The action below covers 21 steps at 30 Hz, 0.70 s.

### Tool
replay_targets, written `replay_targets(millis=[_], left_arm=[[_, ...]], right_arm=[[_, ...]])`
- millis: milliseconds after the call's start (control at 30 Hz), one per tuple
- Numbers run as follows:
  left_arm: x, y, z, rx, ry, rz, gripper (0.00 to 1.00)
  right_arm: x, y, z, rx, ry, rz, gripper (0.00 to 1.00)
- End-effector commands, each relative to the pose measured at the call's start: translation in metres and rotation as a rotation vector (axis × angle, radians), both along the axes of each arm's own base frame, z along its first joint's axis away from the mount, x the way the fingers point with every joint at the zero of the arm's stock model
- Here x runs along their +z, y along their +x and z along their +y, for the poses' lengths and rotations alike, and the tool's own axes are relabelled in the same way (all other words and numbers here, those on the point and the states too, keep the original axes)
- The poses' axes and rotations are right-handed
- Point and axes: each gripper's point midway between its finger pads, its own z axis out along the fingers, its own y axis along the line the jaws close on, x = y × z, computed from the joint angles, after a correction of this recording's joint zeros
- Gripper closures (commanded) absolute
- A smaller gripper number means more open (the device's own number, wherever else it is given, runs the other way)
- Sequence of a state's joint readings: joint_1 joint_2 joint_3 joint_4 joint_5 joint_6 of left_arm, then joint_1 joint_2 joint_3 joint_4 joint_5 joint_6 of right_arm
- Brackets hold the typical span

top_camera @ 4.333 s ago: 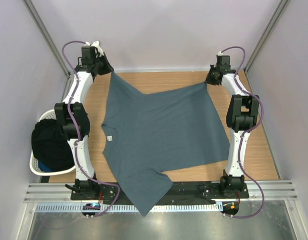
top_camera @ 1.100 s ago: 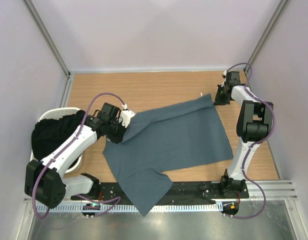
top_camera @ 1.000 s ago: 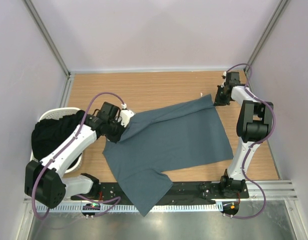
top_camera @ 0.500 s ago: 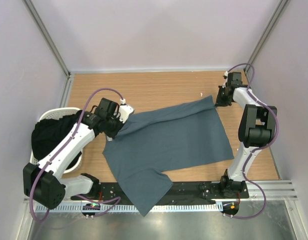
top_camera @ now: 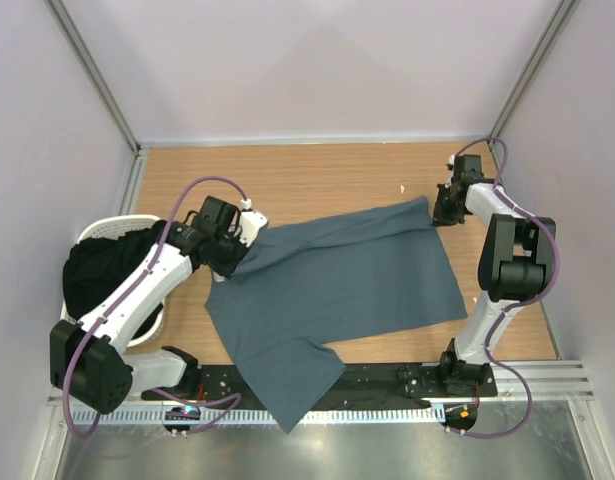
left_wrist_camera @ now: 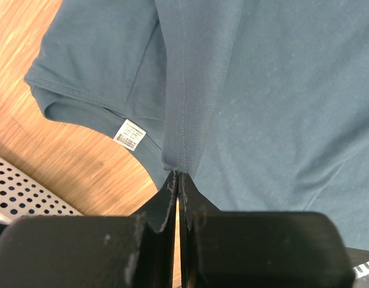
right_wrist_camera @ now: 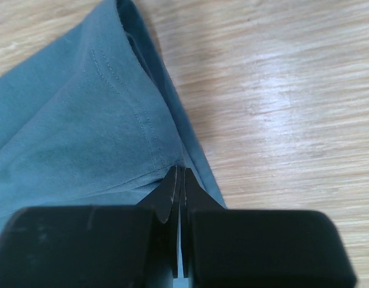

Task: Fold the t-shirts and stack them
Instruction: Fold the tshirt

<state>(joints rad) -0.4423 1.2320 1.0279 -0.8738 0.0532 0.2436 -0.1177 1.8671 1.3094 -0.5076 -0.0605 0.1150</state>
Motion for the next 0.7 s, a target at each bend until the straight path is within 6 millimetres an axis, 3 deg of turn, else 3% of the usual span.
replay_targets(millis=[0, 67, 100, 133, 167, 200, 233, 267, 333, 433, 467, 533, 600, 667], left_arm=[[-0.001, -0.002, -0.001, 0.007, -0.009, 0.017, 1.00], [0.002, -0.003, -0.002, 0.008, -0.019, 0.017, 0.97], [0.003, -0.004, -0.003, 0.010, -0.022, 0.021, 0.91], [0.007, -0.004, -0.004, 0.008, -0.029, 0.019, 0.71], [0.008, -0.008, -0.004, 0.005, -0.032, 0.043, 0.59], [0.011, -0.010, -0.005, 0.004, -0.036, 0.044, 0.36], [0.021, -0.006, -0.007, 0.012, -0.047, 0.023, 0.01], [0.027, -0.004, -0.003, 0.026, -0.039, 0.001, 0.00], [0.038, 0.005, 0.001, 0.071, -0.031, -0.053, 0.00], [0.057, 0.034, 0.005, 0.183, -0.032, -0.174, 0.00], [0.069, 0.050, 0.000, 0.223, -0.071, -0.235, 0.00], [0.069, 0.072, -0.003, 0.379, -0.117, -0.255, 0.02], [0.075, 0.093, -0.016, 0.453, -0.189, -0.276, 0.11], [0.058, 0.110, -0.026, 0.583, -0.234, -0.222, 0.25]], right_arm=[[0.021, -0.002, -0.012, -0.028, -0.048, -0.041, 0.99], [0.022, -0.004, -0.014, -0.032, -0.056, -0.036, 0.99], [0.023, -0.005, -0.020, -0.049, -0.085, -0.032, 0.93], [0.025, -0.006, -0.020, -0.052, -0.089, -0.032, 0.85], [0.026, -0.008, -0.022, -0.054, -0.087, -0.021, 0.65], [0.031, -0.006, -0.023, -0.059, -0.086, -0.030, 0.55], [0.037, -0.005, -0.022, -0.057, -0.074, -0.041, 0.45], [0.041, -0.006, -0.022, -0.058, -0.071, -0.039, 0.32], [0.061, 0.003, -0.024, -0.063, -0.073, -0.076, 0.29], [0.091, 0.017, -0.008, -0.043, 0.013, -0.128, 0.28], [0.097, 0.020, -0.005, -0.051, 0.035, -0.140, 0.29], [0.109, 0.026, 0.008, -0.070, 0.084, -0.176, 0.29], [0.110, 0.028, 0.017, -0.082, 0.102, -0.194, 0.37], [0.103, 0.028, 0.028, -0.103, 0.127, -0.191, 0.45]])
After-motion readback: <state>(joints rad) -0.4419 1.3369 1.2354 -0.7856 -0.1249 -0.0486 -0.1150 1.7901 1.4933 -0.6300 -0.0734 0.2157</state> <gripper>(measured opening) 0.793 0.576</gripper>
